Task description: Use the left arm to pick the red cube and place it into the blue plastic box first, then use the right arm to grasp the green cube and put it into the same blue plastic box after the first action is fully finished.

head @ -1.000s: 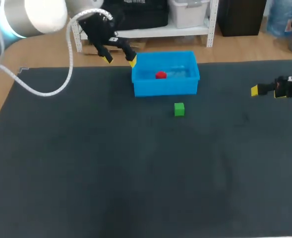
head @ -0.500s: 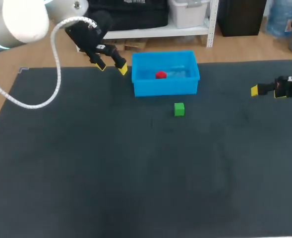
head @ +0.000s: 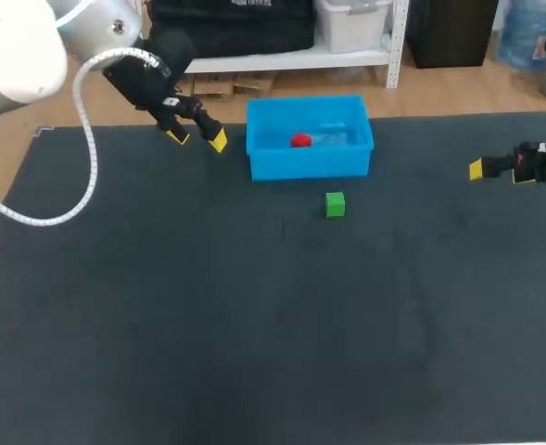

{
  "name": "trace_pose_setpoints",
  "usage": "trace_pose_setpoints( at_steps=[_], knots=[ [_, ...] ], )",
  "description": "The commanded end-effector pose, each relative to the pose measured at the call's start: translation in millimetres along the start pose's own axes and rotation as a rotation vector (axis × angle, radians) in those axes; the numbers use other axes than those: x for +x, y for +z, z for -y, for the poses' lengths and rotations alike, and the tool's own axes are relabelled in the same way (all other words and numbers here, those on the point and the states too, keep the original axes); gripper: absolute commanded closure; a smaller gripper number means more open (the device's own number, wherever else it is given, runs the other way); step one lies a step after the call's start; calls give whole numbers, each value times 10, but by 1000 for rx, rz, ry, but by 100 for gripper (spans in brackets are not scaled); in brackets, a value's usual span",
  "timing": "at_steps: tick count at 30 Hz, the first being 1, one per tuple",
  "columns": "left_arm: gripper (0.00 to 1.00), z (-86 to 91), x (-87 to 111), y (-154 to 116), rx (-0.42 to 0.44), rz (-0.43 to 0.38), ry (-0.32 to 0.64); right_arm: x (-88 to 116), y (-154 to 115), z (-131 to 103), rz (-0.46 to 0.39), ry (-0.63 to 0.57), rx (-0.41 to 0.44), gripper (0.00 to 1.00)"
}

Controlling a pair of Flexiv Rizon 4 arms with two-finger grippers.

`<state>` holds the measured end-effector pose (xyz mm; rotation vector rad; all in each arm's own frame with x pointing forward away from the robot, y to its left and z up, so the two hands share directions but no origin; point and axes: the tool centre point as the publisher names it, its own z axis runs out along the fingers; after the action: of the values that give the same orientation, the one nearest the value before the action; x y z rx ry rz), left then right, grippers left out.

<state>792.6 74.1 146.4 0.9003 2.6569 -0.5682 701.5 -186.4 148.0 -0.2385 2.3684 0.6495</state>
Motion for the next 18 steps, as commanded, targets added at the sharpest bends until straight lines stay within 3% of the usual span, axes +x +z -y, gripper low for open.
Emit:
trace_pose_setpoints(
  at_steps=[1,18],
  knots=[
    [0,3,126,-21,4,120,-2,-1,-4,-3,0,0,1,0],
    [0,-14,267,-67,-2,113,-1,-1,-4,-3,0,0,1,0]
  ],
)
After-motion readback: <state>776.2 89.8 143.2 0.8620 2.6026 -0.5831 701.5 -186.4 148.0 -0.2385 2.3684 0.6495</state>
